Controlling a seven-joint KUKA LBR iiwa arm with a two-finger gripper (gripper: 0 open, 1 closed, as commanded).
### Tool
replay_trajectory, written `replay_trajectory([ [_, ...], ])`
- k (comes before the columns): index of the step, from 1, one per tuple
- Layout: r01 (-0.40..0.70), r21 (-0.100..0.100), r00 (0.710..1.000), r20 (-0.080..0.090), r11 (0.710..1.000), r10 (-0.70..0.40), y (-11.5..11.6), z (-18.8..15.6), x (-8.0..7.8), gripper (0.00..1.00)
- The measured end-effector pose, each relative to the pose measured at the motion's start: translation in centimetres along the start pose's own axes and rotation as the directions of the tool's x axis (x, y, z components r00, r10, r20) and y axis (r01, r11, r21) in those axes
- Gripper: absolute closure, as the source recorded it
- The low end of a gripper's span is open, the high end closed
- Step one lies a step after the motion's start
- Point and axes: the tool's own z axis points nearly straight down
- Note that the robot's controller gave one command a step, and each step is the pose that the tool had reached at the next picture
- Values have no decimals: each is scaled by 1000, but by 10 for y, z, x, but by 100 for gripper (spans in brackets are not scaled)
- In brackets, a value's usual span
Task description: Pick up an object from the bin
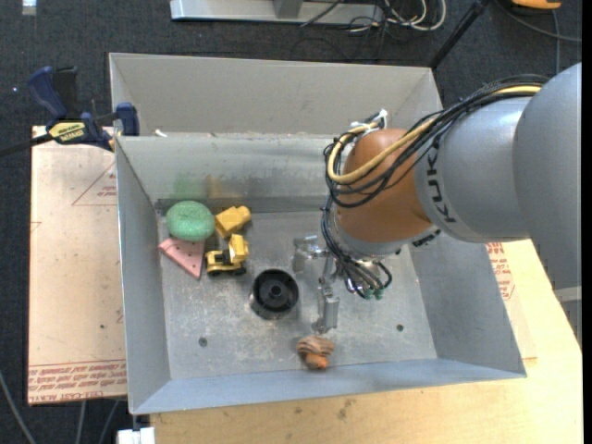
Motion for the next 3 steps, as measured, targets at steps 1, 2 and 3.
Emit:
replay_trajectory([
  [1, -56, 1, 998, 0, 998, 56, 15, 14, -7, 0],
  [2, -170, 1, 985, 1, 985, 170, 22, 15, -10, 0],
  [3, -269, 1, 963, 2, 963, 269, 22, 16, -20, 0],
])
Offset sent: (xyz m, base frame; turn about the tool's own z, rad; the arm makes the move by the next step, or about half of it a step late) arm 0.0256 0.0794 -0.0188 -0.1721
